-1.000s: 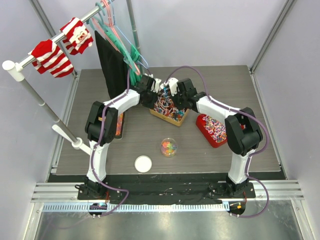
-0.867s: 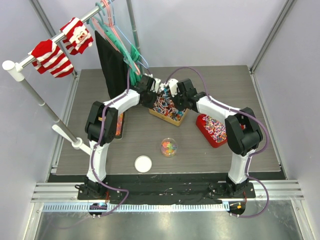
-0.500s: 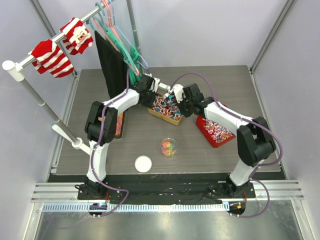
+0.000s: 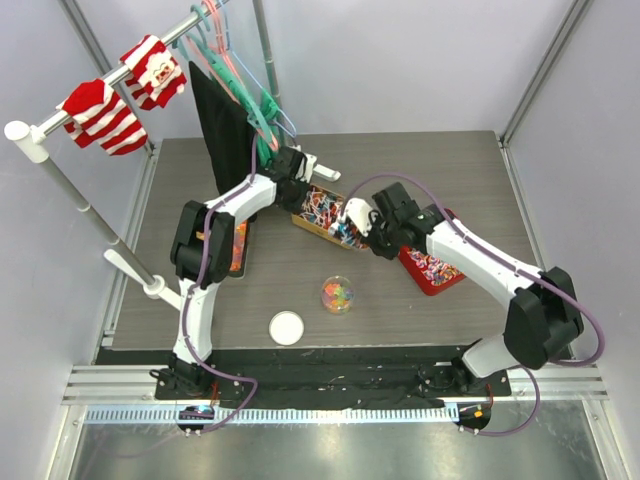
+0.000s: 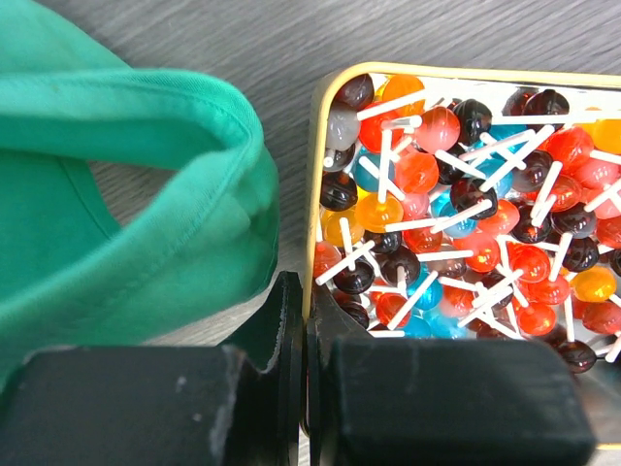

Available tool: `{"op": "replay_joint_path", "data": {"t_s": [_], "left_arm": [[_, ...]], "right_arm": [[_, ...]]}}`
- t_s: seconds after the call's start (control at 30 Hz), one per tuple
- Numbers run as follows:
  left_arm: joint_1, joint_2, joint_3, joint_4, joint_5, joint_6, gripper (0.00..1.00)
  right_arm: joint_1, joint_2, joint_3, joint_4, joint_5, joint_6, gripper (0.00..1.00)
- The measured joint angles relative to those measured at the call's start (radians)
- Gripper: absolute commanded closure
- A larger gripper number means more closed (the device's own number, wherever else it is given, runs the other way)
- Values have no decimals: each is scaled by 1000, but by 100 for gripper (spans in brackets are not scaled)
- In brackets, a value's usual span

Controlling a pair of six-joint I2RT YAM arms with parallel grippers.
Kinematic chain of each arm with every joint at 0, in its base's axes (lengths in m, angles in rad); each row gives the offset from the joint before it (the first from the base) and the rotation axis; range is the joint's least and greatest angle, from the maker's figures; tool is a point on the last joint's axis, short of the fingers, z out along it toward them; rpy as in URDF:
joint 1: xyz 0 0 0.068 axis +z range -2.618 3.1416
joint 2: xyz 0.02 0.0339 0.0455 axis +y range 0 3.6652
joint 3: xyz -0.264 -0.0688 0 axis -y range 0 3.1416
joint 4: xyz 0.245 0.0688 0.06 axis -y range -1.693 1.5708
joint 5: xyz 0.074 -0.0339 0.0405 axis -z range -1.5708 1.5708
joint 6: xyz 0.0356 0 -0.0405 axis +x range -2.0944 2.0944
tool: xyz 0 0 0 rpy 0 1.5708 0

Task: Pack the candies
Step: Place the fake candies in the packing bottle.

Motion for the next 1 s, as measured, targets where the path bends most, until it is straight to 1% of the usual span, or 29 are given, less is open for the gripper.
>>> {"op": "replay_joint_path", "data": {"t_s": [0.2, 0.43, 0.73, 1.0], "left_arm": [[0, 23, 1, -10, 2, 14, 100], [0, 23, 1, -11, 5, 17, 100], [0, 23, 1, -11, 4, 19, 100], [0, 23, 1, -11, 1, 21, 100]], "right_arm": [[106, -74, -10, -142, -11, -68, 99], [180, -82, -10, -267, 1, -125, 99], [213, -79, -10, -370, 69, -181, 99], [310, -35, -5, -444, 166, -187, 99]]}}
